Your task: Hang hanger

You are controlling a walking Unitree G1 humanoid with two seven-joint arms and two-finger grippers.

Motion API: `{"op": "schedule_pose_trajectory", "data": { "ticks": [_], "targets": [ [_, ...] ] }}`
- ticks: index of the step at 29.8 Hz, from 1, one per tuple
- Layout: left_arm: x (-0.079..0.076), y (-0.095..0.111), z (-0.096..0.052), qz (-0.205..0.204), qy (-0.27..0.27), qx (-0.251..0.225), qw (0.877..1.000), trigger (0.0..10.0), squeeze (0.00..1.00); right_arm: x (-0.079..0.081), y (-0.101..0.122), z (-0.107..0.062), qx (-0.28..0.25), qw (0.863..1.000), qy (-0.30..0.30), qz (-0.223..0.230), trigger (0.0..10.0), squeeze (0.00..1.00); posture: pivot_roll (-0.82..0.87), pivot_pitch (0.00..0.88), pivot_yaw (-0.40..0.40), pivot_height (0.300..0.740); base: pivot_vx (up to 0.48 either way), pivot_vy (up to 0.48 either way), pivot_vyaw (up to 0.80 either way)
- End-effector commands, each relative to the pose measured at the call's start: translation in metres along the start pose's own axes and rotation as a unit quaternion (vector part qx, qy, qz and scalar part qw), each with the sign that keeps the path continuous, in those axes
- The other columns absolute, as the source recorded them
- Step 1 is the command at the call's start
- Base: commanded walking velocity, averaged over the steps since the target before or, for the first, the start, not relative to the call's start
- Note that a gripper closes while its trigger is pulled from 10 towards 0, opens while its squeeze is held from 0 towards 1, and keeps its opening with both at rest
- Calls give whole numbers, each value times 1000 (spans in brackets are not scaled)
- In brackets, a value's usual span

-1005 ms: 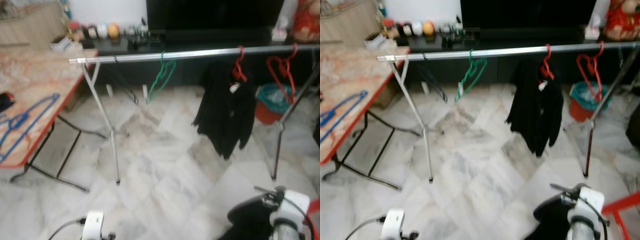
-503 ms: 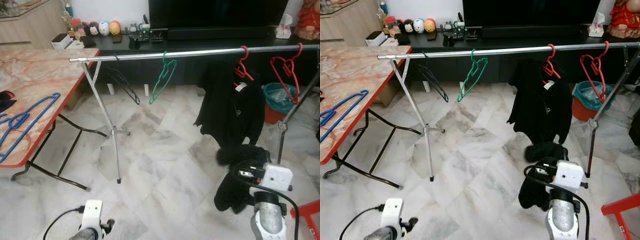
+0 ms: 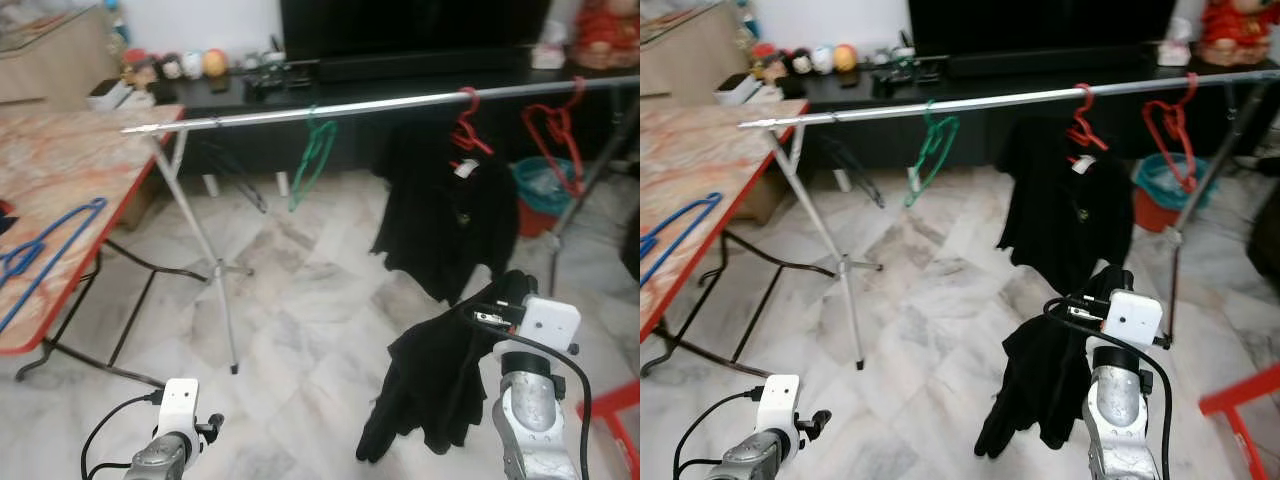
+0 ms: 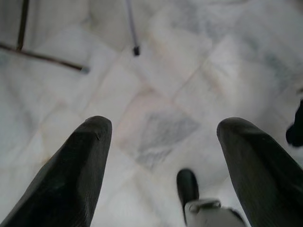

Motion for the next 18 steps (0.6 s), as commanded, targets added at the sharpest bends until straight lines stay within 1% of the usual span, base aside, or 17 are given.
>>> {"op": "schedule_pose_trajectory", "data": {
  "ticks": [1,6,9,11,13,14,15,16,18],
  "targets": [
    [4,-6,-1,-4,7,14,1000,10000,0,4,11,6,-15,1000,-2,15,10000,0,24,0,82,740,0,0,0],
    [1,-7,-1,-9,3,12,1000,10000,0,11,15,8,-20,1000,14,16,10000,0,29,0,73,740,0,0,0],
    [1,-16,-3,-7,2,23,1000,10000,0,10,15,7,-18,1000,9,18,10000,0,6,0,85,740,0,0,0],
    [-1,-22,-4,0,-1,31,1000,10000,0,10,17,4,-19,999,5,27,10000,0,-9,0,85,740,0,0,-800],
    [0,-23,-4,-8,1,31,999,10000,0,10,18,2,-20,999,6,27,10000,0,-12,0,84,740,0,0,-800],
    [6,-31,-8,-8,3,34,999,10000,0,11,20,2,-23,999,10,27,10000,0,-17,0,83,740,0,0,-800],
    [6,-31,-8,-8,3,34,999,10000,0,11,20,2,-23,999,10,27,10000,0,-17,0,83,740,0,0,-800],
    [7,-36,-10,-8,0,35,999,10000,0,10,22,0,-27,999,13,21,10000,0,-21,0,80,740,0,0,-450],
    [4,-37,-10,-3,-7,37,999,10000,0,8,22,-1,-25,999,11,22,10000,0,-23,0,77,740,0,0,-431]
  ]
}}
Point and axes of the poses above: a point about 5 cm out from each wrist's last joint towards the gripper, its own z axis pointing out of the wrist towards the gripper, its own y axis along the axis of the wrist's last joint, x = y × z, the point moved 5 cm from there along z, pointing out of the wrist towards the gripper
